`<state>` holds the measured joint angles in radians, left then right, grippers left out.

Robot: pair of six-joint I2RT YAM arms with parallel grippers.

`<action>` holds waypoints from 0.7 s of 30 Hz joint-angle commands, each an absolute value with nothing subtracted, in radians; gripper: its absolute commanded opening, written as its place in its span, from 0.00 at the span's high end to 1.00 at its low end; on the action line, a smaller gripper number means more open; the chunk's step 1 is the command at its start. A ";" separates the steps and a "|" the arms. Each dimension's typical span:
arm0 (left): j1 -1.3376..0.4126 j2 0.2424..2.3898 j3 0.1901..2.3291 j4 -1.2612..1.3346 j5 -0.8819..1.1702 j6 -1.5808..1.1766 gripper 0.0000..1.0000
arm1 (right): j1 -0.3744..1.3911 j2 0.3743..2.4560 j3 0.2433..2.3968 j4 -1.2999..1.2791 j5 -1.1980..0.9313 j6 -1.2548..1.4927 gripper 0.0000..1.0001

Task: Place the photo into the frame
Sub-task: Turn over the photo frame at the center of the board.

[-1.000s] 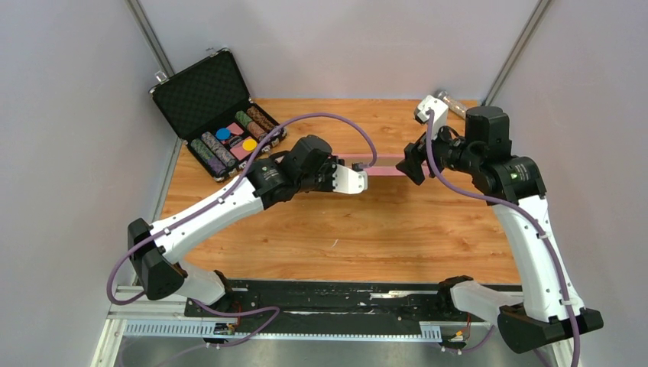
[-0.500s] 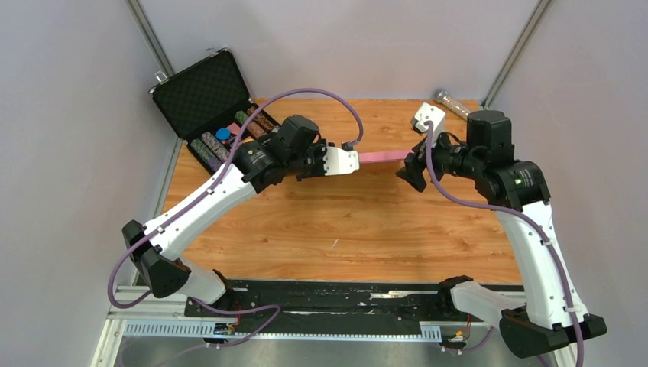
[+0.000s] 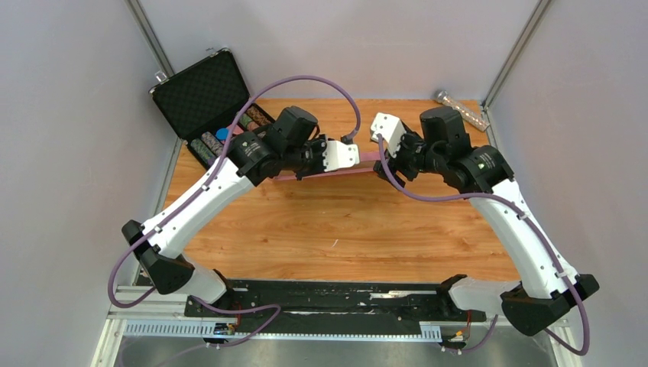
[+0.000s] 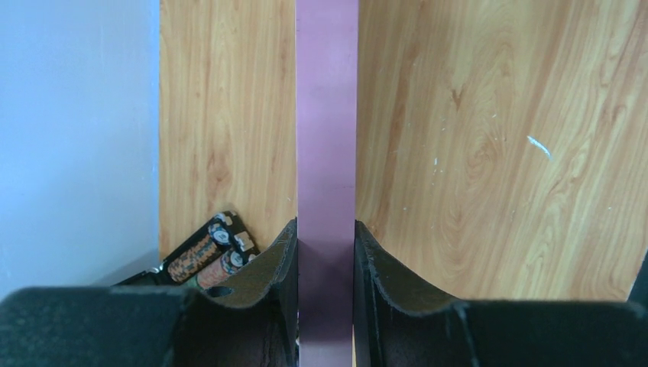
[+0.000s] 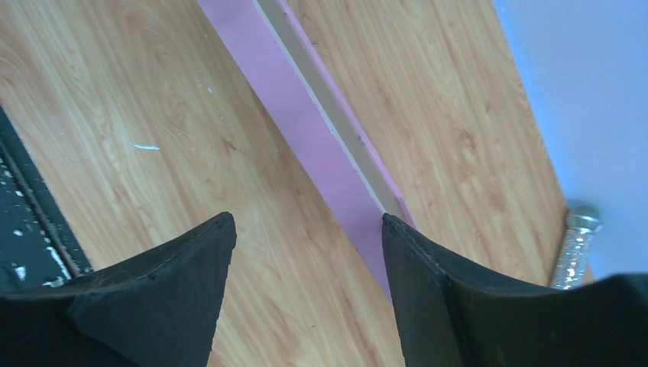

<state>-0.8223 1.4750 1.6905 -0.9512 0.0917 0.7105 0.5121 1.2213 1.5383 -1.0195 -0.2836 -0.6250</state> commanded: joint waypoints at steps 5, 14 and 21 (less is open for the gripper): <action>-0.821 1.431 1.780 -0.929 0.193 0.703 1.00 | 0.566 1.233 1.574 -0.951 -0.159 -0.699 0.29; -0.810 1.407 1.763 -0.943 0.211 0.711 1.00 | 0.601 1.258 1.564 -0.926 -0.107 -0.742 0.30; -0.784 1.382 1.745 -0.935 0.248 0.703 1.00 | 0.603 1.263 1.498 -0.890 -0.118 -0.772 0.37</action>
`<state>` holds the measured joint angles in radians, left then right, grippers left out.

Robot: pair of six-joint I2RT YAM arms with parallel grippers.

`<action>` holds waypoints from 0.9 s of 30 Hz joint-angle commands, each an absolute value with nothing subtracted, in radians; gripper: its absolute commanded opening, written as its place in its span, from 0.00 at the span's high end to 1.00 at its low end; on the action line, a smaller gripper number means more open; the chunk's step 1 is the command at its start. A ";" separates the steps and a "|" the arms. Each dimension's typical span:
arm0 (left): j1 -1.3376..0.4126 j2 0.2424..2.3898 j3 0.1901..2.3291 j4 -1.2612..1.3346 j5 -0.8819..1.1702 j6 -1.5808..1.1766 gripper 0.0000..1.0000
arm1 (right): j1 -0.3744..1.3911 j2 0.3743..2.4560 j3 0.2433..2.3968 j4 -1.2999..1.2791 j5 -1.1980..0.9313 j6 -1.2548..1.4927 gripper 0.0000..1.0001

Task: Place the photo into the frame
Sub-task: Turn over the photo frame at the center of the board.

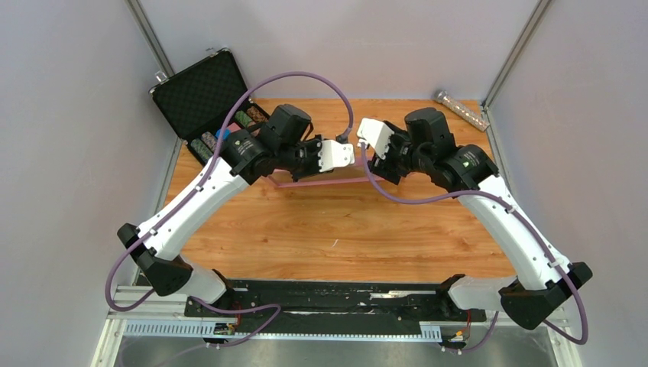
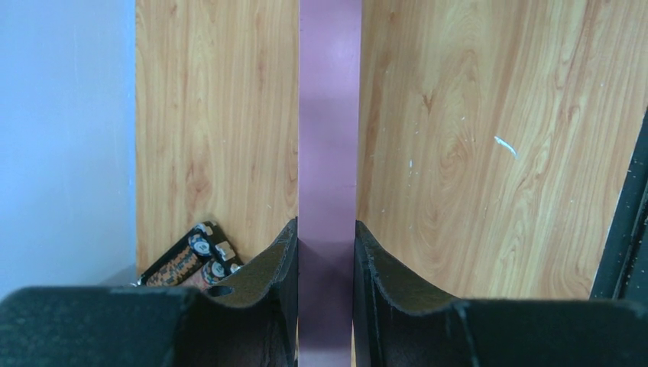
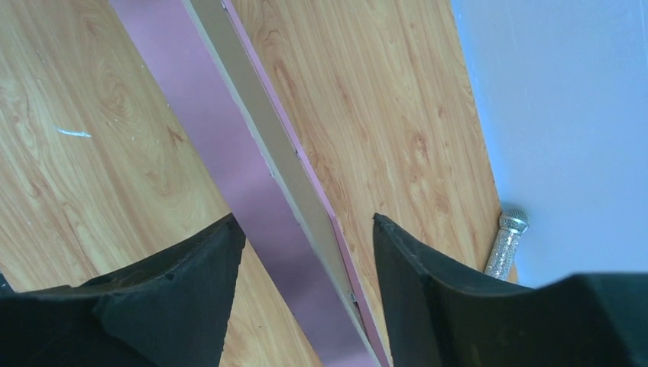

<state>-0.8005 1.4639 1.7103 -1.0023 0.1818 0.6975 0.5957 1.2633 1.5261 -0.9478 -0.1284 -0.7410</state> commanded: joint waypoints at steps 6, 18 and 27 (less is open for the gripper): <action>-0.753 1.360 1.715 -0.930 0.274 0.698 1.00 | 0.603 1.269 1.460 -0.870 -0.126 -0.785 0.60; -0.734 1.332 1.704 -0.910 0.234 0.701 0.90 | 0.603 1.267 1.583 -0.955 -0.265 -0.765 1.00; -0.733 1.327 1.708 -0.911 0.244 0.692 0.61 | 0.603 1.269 1.677 -1.050 -0.345 -0.766 1.00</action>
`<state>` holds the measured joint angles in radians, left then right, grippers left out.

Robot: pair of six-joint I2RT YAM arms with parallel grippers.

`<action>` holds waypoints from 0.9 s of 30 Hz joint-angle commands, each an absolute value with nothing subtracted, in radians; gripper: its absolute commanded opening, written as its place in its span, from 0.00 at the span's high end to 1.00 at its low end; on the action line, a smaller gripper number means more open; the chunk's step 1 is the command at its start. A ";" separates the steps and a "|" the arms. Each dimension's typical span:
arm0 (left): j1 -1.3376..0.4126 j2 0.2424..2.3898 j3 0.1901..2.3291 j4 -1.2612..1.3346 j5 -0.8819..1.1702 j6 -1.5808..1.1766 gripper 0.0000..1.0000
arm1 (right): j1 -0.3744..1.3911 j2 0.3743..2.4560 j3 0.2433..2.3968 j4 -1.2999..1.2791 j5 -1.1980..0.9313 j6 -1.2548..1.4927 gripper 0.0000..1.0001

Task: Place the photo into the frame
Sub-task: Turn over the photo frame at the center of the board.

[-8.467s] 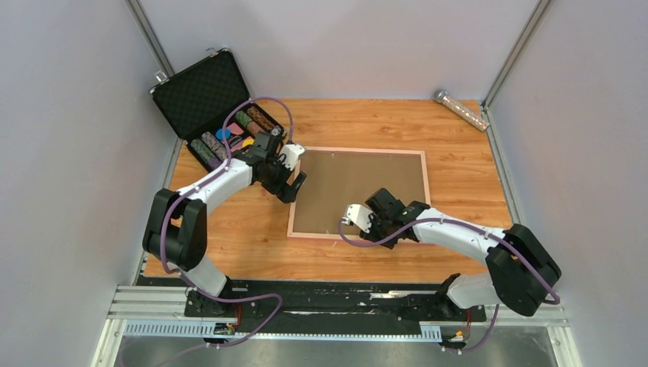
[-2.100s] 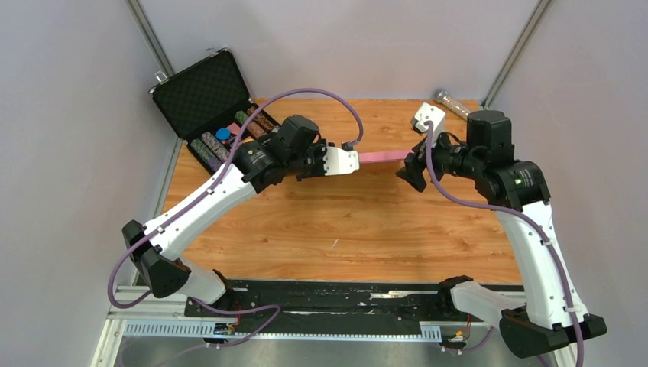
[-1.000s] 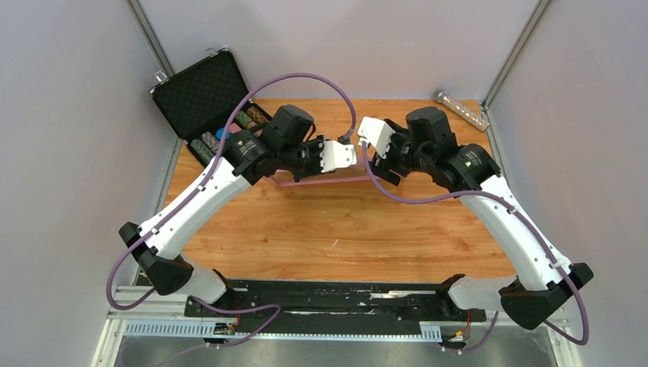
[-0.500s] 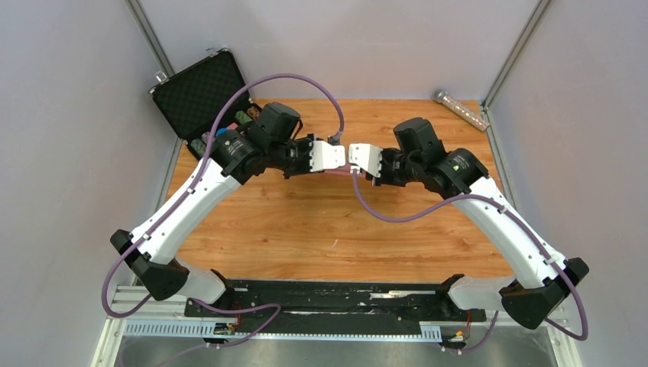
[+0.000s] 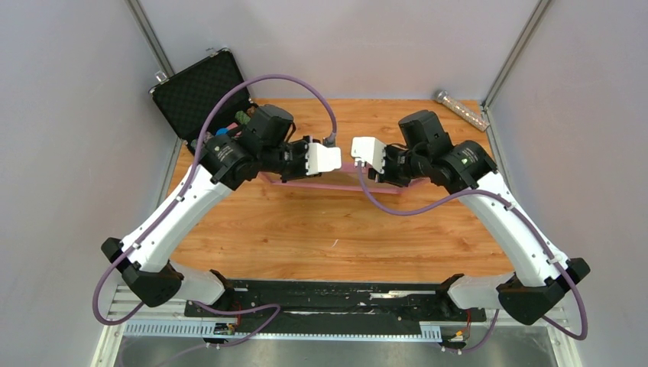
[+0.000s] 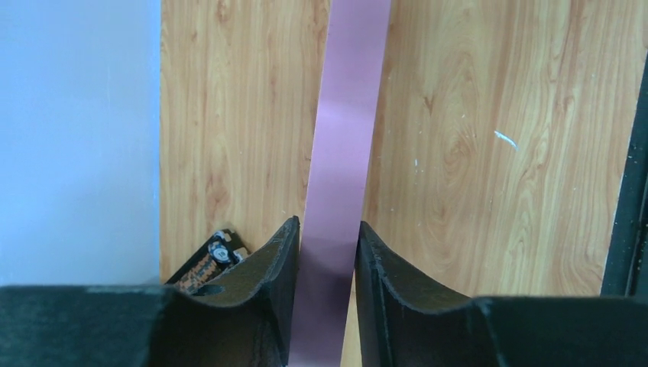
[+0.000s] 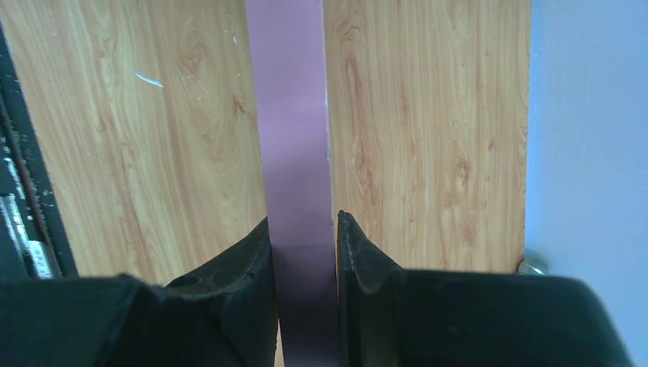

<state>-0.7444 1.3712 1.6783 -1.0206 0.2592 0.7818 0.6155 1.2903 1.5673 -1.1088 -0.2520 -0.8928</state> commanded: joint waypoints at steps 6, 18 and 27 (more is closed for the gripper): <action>-0.733 1.337 1.700 -0.903 0.254 0.679 0.41 | 0.604 1.304 1.742 -1.149 -0.393 -0.770 1.00; -0.734 1.400 1.712 -0.858 0.322 0.717 0.01 | 0.607 1.307 1.718 -1.156 -0.411 -0.788 1.00; -0.736 1.493 1.744 -0.845 0.451 0.756 0.02 | 0.604 1.292 1.685 -1.140 -0.422 -0.779 1.00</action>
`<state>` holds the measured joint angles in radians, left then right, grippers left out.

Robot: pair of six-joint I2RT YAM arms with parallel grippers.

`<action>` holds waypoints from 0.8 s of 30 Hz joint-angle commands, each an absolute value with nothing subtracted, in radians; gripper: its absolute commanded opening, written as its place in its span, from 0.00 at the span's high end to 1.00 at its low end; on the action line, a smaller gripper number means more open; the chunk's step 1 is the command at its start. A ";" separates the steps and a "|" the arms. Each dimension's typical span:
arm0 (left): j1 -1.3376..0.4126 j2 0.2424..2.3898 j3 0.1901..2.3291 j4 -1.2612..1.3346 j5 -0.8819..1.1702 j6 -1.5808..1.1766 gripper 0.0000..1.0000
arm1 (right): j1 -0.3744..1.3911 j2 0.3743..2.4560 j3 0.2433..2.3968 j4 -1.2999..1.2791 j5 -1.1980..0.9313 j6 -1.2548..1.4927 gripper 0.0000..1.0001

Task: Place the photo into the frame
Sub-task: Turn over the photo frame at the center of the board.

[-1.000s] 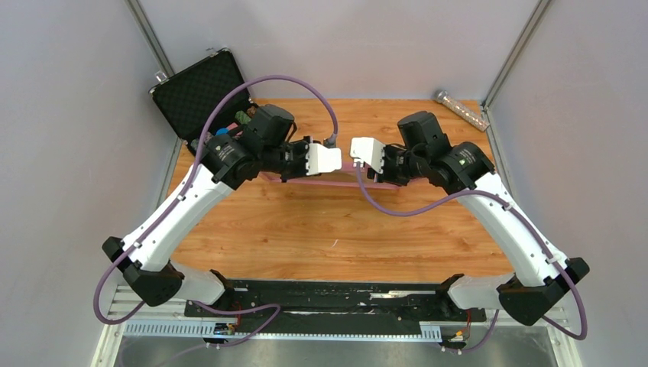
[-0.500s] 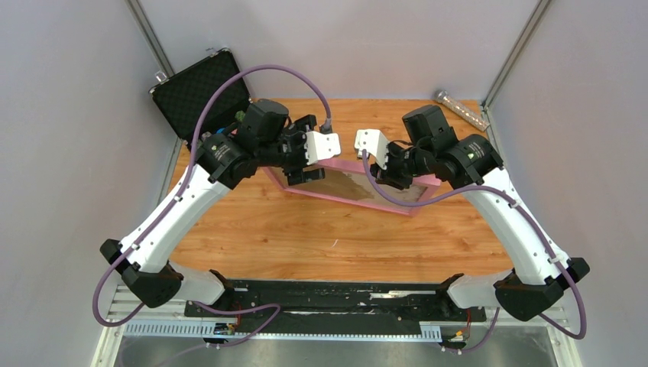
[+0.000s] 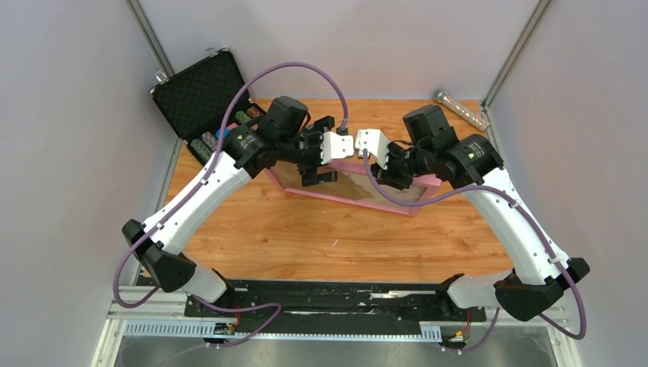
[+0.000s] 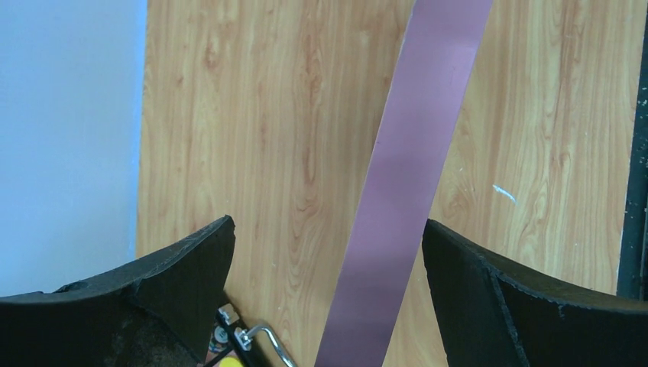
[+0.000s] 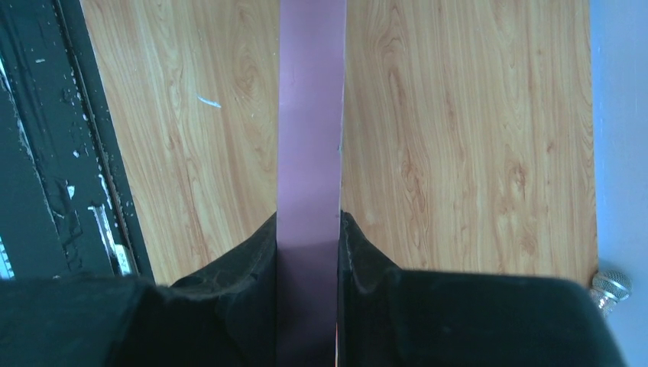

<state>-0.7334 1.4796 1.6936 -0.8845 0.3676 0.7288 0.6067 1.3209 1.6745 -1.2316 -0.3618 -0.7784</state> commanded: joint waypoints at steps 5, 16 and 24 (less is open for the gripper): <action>-0.736 1.530 1.771 -0.884 0.480 0.762 0.14 | 0.593 1.286 1.677 -1.137 -0.420 -0.778 1.00; -0.736 1.542 1.832 -0.960 0.487 0.781 0.36 | 0.584 1.284 1.668 -1.140 -0.414 -0.782 1.00; -0.736 1.565 1.860 -1.036 0.483 0.803 0.39 | 0.582 1.288 1.665 -1.138 -0.413 -0.781 1.00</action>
<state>-0.7322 1.5547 1.8233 -0.9958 0.4660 0.7746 0.5812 1.3144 1.6520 -1.2201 -0.3790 -0.7677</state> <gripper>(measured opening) 0.617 0.243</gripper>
